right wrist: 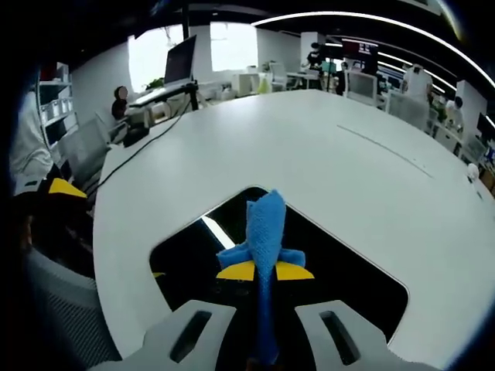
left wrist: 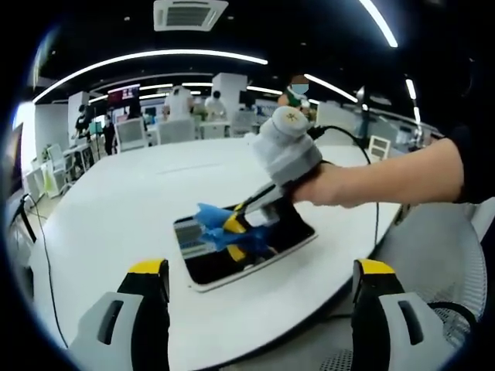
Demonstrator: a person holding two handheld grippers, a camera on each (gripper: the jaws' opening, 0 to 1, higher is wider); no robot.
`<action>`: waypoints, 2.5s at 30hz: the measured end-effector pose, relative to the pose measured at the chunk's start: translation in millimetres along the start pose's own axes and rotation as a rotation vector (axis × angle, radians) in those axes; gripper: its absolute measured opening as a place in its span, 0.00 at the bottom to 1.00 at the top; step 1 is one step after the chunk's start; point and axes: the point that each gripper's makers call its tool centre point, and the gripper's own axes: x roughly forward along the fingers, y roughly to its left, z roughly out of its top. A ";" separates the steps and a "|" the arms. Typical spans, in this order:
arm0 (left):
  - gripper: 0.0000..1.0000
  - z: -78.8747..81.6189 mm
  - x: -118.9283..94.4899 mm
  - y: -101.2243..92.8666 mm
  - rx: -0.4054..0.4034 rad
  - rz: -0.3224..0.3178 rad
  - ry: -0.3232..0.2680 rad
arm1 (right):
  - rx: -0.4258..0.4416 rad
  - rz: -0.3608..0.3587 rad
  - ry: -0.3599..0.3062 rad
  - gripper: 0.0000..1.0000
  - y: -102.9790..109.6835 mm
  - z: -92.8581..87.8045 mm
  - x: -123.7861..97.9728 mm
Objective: Wipe the mirror surface with the cleaning cloth until all visible marks leave the cleaned area.
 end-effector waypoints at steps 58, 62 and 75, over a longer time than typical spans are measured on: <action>0.97 3.4 -3.6 -1.1 -0.036 -0.002 -0.029 | 0.065 -0.093 0.017 0.01 -58.2 -44.4 -50.8; 0.97 3.8 -3.6 -1.4 -0.039 -0.005 -0.032 | 0.028 -0.116 0.025 0.01 -62.1 -46.4 -53.0; 0.96 2.5 -3.0 -1.9 -0.042 -0.006 -0.024 | 0.059 -0.121 0.028 0.01 -70.9 -55.3 -61.0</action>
